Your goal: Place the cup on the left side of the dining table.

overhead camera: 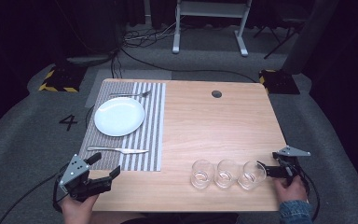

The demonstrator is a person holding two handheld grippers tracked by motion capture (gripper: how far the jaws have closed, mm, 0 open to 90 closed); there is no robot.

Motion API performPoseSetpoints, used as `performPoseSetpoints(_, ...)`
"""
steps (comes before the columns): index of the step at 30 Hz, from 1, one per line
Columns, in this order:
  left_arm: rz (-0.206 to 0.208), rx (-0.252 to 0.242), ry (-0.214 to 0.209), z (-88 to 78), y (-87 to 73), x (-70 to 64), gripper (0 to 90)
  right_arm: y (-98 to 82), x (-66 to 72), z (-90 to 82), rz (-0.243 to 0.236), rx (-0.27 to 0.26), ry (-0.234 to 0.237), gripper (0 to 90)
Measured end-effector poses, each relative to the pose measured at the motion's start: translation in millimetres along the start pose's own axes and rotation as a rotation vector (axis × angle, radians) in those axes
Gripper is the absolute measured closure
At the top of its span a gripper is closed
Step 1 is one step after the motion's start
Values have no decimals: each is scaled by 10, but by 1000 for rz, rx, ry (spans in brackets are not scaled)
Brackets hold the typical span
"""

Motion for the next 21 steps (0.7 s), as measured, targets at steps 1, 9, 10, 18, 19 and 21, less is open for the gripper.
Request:
performPoseSetpoints(1, 1, 4, -9, 14, 25, -30, 155, 0, 0, 0, -1, 1, 1, 145)
performPoseSetpoints(9, 51, 38, -51, 161, 177, -148, 155, 0, -1, 0, -1, 1, 1, 145)
performPoseSetpoints(10, 51, 38, -51, 161, 177, -148, 155, 0, -1, 0, -1, 1, 1, 145)
performPoseSetpoints(18, 134, 54, -129, 445, 441, -343, 155, 0, -1, 0, -1, 0, 1, 145)
performPoseSetpoints(19, 140, 56, -137, 474, 464, -370, 155, 0, -1, 0, -1, 0, 1, 145)
performPoseSetpoints(21, 158, 64, -154, 524, 512, -421, 155, 0, -2, 0, -1, 0, 2, 145)
Point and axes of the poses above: each handheld gripper's, and its own axes: z roughly forward along the jaws, y roughly out of its top, x roughly to its left, the point moved 3 cm from there along z, roughly forward along the jaws, and after that the axes turned 10 degrees about x, right-handed, at the moved point
